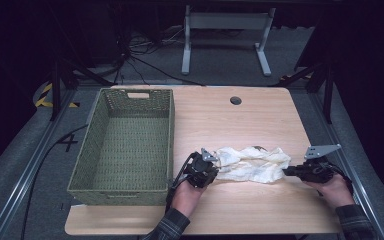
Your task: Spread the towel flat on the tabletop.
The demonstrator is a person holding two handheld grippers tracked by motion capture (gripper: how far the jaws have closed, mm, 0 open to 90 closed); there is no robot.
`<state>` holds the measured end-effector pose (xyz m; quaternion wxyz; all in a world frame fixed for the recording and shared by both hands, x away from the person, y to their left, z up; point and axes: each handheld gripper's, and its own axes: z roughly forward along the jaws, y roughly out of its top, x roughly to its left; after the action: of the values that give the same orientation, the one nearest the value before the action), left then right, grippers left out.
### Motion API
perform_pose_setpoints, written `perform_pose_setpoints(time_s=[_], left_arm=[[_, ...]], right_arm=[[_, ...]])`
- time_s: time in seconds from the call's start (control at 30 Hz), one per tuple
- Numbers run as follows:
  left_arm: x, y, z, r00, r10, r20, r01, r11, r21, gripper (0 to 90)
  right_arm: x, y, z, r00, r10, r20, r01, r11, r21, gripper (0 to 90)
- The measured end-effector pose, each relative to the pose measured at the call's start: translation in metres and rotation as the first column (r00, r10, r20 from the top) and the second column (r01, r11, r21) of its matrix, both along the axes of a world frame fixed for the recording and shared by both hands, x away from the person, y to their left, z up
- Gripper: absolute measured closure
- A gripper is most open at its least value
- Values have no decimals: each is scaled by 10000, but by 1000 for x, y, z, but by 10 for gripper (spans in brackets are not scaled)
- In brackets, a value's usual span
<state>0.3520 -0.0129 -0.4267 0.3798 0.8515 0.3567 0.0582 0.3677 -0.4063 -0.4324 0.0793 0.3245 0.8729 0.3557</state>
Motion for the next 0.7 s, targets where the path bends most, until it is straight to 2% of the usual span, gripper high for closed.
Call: perform_pose_setpoints(time_s=[0.17,0.2,0.3,0.4,0.57,0.7], left_arm=[[-13,1,1,10000,-22,-35,22,10000,3,859],[-21,1,0,10000,-54,-16,54,9999,106,859],[-26,2,0,10000,-50,56,49,9998,202,860],[-39,7,0,10000,-35,16,35,9995,316,860],[-51,15,-5,9996,-62,-280,70,9996,274,860],[-59,20,-7,9996,-77,-283,89,9991,416,860]], right_arm=[[-13,-13,4,9999,-93,125,91,9999,133,865],[-21,-18,6,9997,-113,199,109,9997,199,865],[-27,-22,7,9997,-125,226,120,9997,208,866],[-38,-26,6,9998,-48,170,45,9998,169,867],[-50,-26,1,9997,245,-4,-245,9996,124,868],[-58,-21,-3,9988,478,-118,-479,9989,-19,869]])
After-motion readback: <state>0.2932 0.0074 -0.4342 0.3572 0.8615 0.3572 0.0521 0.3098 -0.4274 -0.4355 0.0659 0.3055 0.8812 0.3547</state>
